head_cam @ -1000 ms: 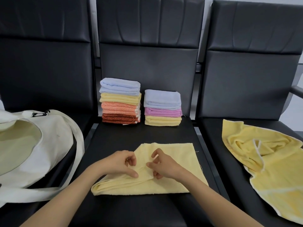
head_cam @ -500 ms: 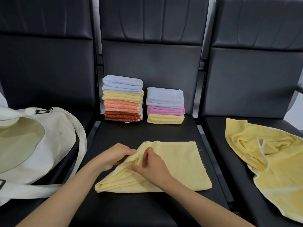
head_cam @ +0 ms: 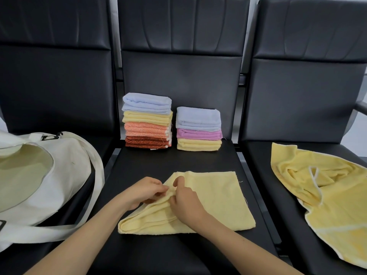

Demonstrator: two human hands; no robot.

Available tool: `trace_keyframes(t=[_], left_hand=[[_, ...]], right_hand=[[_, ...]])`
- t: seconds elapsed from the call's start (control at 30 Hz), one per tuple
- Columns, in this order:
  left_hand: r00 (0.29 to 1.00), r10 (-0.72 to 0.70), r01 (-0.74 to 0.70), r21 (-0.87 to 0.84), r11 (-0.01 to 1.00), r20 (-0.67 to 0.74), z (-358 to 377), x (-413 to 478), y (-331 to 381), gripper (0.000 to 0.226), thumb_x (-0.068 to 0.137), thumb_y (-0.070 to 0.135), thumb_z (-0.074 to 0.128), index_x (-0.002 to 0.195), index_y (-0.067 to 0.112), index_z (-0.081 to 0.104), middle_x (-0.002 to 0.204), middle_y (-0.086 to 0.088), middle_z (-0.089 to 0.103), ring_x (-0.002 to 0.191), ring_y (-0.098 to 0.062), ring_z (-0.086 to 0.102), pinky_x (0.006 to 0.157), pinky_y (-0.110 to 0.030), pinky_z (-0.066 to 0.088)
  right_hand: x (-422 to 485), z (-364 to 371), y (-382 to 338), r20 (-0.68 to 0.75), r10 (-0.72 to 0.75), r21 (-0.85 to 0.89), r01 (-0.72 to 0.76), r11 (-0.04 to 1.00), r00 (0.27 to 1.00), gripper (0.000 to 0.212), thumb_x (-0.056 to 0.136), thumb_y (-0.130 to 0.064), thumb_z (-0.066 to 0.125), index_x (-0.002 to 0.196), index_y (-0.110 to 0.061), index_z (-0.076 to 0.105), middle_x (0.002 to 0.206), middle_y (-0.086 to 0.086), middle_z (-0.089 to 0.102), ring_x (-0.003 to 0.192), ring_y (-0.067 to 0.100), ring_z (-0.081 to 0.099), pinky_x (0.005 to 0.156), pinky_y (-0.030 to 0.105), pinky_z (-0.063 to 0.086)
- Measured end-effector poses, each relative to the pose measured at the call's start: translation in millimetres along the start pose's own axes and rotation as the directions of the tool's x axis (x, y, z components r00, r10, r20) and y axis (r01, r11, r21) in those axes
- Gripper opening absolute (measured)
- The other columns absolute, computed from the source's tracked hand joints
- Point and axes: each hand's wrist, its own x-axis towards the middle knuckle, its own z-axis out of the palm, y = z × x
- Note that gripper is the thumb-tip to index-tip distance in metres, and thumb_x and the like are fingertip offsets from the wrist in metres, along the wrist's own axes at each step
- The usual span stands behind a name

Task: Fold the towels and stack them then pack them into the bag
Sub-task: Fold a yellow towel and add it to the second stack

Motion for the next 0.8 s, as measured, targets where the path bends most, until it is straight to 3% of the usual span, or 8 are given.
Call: trace_keyframes(t=[0.2, 0.3, 0.4, 0.47, 0.53, 0.6, 0.67, 0.8], left_hand=[[0.992, 0.085, -0.091, 0.059, 0.994, 0.096, -8, -6, -4, 0.03, 0.078, 0.031, 0.078, 0.097, 0.01, 0.068, 0.089, 0.001, 0.063, 0.082, -0.011, 0.058, 0.07, -0.022, 0.048], [0.986, 0.099, -0.117, 0.132, 0.984, 0.136, -13, -6, -8, 0.026, 0.074, 0.024, 0.082, 0.094, 0.01, 0.073, 0.093, -0.001, 0.068, 0.09, -0.011, 0.062, 0.082, -0.024, 0.051], [0.986, 0.088, -0.092, 0.025, 0.995, 0.141, -13, -3, -9, 0.015, 0.082, 0.018, 0.075, 0.092, 0.007, 0.074, 0.092, -0.002, 0.069, 0.09, -0.013, 0.064, 0.083, -0.025, 0.054], [0.989, 0.086, -0.081, -0.043, 0.996, 0.122, -11, -1, -9, 0.012, 0.087, 0.016, 0.07, 0.092, 0.005, 0.072, 0.091, -0.003, 0.066, 0.091, -0.015, 0.062, 0.085, -0.028, 0.055], [0.996, 0.061, -0.054, -0.098, 0.994, 0.067, -10, 0, -9, 0.011, 0.092, 0.015, 0.063, 0.093, 0.006, 0.067, 0.093, -0.006, 0.062, 0.089, -0.016, 0.06, 0.085, -0.032, 0.057], [0.999, 0.038, -0.034, -0.098, 0.995, 0.031, -9, 1, -9, 0.011, 0.095, 0.016, 0.059, 0.095, 0.007, 0.065, 0.092, -0.006, 0.059, 0.089, -0.016, 0.058, 0.084, -0.033, 0.058], [0.999, 0.028, -0.026, -0.076, 0.997, 0.035, -8, 1, -8, 0.013, 0.096, 0.017, 0.057, 0.096, 0.007, 0.065, 0.092, -0.005, 0.058, 0.089, -0.014, 0.057, 0.083, -0.03, 0.057], [0.998, 0.028, -0.024, -0.061, 0.998, 0.064, -8, 0, -7, 0.012, 0.095, 0.017, 0.057, 0.098, 0.008, 0.066, 0.091, -0.002, 0.059, 0.087, -0.013, 0.057, 0.081, -0.026, 0.056]], right_hand=[[2, -5, 5, 0.116, 0.115, 0.333, -0.147, 0.931, 0.987, 0.019, 0.096, -0.011, 0.029, 0.106, -0.019, 0.043, 0.09, 0.009, 0.062, 0.086, 0.029, 0.068, 0.083, 0.044, 0.055], [4, -13, 5, 0.164, 0.192, 0.474, -0.248, 0.845, 0.968, 0.028, 0.095, -0.01, 0.027, 0.1, -0.016, 0.054, 0.083, 0.002, 0.055, 0.075, 0.024, 0.064, 0.082, 0.038, 0.055], [4, -14, 5, 0.191, 0.222, 0.493, -0.289, 0.821, 0.956, 0.023, 0.095, -0.019, 0.037, 0.101, -0.017, 0.06, 0.09, -0.004, 0.057, 0.074, 0.018, 0.062, 0.082, 0.035, 0.057], [2, -14, 5, 0.204, 0.179, 0.434, -0.252, 0.865, 0.963, 0.019, 0.089, -0.025, 0.051, 0.106, -0.02, 0.055, 0.099, -0.005, 0.057, 0.079, 0.013, 0.059, 0.082, 0.033, 0.056], [2, -14, 4, 0.265, 0.107, 0.31, -0.19, 0.932, 0.958, 0.036, 0.082, -0.03, 0.064, 0.112, -0.023, 0.046, 0.104, -0.005, 0.053, 0.08, 0.009, 0.052, 0.072, 0.025, 0.049], [2, -11, 3, 0.286, 0.08, 0.213, -0.145, 0.966, 0.955, 0.049, 0.079, -0.036, 0.071, 0.114, -0.023, 0.04, 0.101, -0.006, 0.051, 0.08, 0.007, 0.05, 0.064, 0.021, 0.041], [3, -6, 6, 0.225, 0.094, 0.196, -0.14, 0.971, 0.97, 0.042, 0.083, -0.028, 0.069, 0.11, -0.023, 0.038, 0.09, -0.007, 0.049, 0.073, 0.006, 0.049, 0.064, 0.023, 0.045], [3, -15, 9, 0.234, 0.185, 0.525, -0.284, 0.802, 0.955, 0.029, 0.09, -0.006, 0.056, 0.113, -0.019, 0.044, 0.1, -0.004, 0.047, 0.067, 0.013, 0.064, 0.079, 0.03, 0.056]])
